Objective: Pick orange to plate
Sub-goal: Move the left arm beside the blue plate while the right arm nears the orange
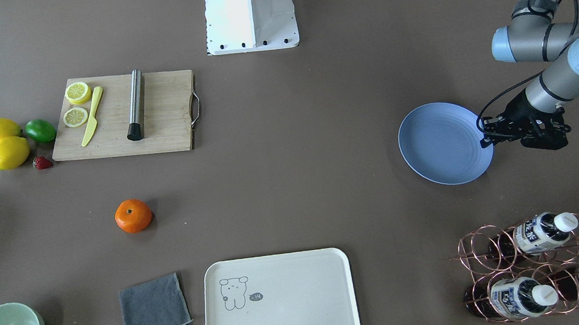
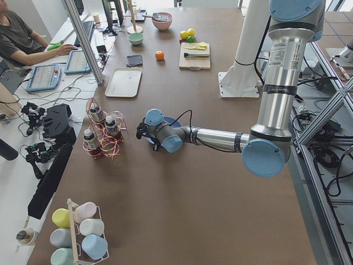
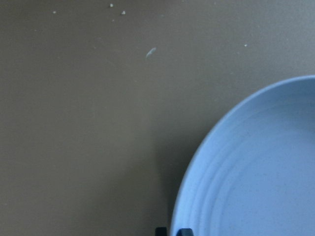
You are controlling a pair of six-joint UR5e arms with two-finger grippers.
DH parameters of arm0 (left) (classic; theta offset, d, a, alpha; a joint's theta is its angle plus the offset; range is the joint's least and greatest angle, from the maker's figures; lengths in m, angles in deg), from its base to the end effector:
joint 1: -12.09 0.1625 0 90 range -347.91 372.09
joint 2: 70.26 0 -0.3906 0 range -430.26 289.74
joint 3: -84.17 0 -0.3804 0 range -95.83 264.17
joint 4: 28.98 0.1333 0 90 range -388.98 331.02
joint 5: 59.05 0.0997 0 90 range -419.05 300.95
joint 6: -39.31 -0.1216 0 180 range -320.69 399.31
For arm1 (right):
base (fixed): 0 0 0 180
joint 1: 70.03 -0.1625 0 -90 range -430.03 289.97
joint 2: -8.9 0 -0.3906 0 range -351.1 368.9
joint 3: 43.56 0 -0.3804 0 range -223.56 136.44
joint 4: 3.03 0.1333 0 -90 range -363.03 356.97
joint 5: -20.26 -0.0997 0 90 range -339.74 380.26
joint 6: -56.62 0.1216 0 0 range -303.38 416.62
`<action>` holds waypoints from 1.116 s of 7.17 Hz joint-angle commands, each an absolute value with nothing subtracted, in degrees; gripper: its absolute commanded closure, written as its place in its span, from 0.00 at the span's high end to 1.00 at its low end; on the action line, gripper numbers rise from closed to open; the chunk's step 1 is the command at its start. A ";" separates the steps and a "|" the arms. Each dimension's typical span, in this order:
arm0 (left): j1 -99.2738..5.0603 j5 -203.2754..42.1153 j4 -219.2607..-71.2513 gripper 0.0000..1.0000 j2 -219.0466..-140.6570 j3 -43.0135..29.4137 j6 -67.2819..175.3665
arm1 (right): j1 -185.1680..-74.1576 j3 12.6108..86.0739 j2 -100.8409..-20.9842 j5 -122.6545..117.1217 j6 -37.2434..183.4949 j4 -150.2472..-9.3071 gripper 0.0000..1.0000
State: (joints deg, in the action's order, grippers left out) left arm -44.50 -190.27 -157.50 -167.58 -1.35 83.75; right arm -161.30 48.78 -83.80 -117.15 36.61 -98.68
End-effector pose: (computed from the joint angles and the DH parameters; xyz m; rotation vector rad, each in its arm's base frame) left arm 0.2667 -0.5009 0.5338 0.1046 0.9655 0.0824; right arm 0.0538 -0.4514 0.6473 0.0557 -0.8333 -0.2645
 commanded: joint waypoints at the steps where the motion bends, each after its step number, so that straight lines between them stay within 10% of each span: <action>1: -43.99 -190.27 -149.53 0.00 -174.62 -7.81 96.89 | -157.33 50.03 -79.54 -119.48 44.11 -97.26 1.00; 8: -12.46 -165.86 -140.86 0.00 -186.61 -19.37 123.16 | -131.68 52.44 -63.55 -114.43 88.64 -83.60 1.00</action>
